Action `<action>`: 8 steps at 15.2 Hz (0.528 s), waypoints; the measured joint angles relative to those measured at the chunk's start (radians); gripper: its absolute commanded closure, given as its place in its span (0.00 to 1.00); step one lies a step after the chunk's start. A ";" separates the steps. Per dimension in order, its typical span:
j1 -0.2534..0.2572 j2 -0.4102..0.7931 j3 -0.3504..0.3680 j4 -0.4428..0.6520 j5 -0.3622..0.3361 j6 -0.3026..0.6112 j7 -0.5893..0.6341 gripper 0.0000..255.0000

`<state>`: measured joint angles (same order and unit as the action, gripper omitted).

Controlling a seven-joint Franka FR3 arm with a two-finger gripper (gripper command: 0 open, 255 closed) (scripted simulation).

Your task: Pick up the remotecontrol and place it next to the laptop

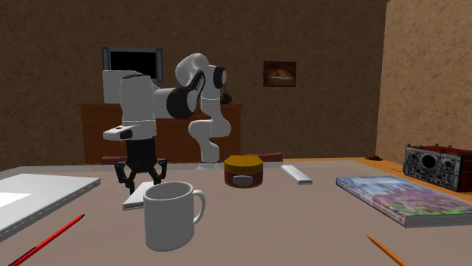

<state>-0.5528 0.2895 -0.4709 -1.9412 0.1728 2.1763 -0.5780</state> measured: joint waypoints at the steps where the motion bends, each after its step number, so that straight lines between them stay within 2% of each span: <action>1: 0.000 0.003 0.001 -0.001 0.002 0.004 -0.001 1.00; 6: -0.001 0.006 0.002 -0.004 0.004 0.010 -0.002 1.00; 7: -0.001 0.006 0.002 -0.004 0.004 0.010 -0.002 0.00; 8: -0.001 0.006 0.002 -0.004 0.004 0.010 -0.002 0.00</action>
<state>-0.5536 0.2957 -0.4691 -1.9457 0.1769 2.1868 -0.5803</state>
